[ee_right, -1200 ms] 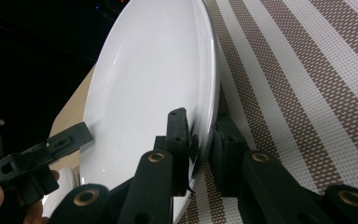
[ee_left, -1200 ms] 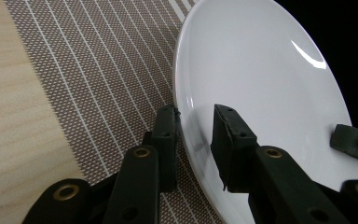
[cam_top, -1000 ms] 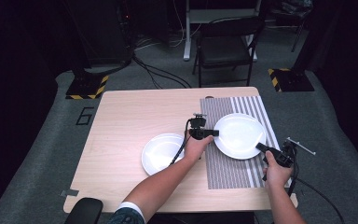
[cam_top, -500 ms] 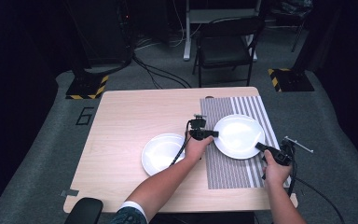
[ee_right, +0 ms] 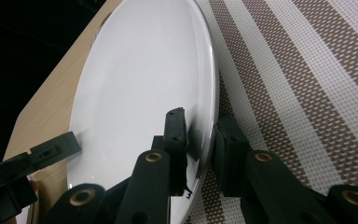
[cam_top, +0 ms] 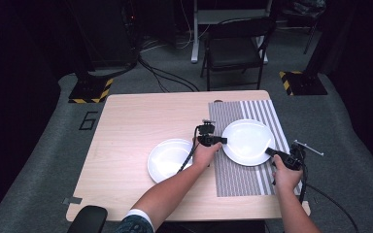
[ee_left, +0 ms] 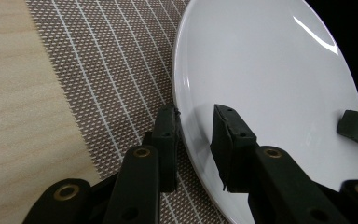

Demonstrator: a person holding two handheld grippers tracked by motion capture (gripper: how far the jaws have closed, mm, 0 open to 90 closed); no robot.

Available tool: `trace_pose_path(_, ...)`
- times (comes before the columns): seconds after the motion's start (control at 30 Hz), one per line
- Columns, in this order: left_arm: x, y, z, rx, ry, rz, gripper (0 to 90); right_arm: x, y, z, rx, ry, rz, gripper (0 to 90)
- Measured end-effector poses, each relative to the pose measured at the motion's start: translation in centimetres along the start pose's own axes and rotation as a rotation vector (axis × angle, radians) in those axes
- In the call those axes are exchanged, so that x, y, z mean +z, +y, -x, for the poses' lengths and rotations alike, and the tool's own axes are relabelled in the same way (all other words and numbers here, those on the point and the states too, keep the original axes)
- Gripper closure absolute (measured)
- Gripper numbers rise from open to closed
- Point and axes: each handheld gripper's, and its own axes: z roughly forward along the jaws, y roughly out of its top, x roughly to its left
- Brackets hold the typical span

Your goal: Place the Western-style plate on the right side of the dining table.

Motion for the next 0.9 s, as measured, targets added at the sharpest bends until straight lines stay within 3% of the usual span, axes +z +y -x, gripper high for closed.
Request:
trace_pose_path(0.4,0.08,-0.04,-0.09,-0.003,0.008,-0.003,71.4,0.39,0.07,-0.23,-0.022,-0.028,0.0,75.7)
trace_pose_path(0.9,0.6,-0.13,-0.03,-0.039,0.004,-0.015,71.0,0.6,0.07,-0.22,-0.002,-0.058,0.009,73.2)
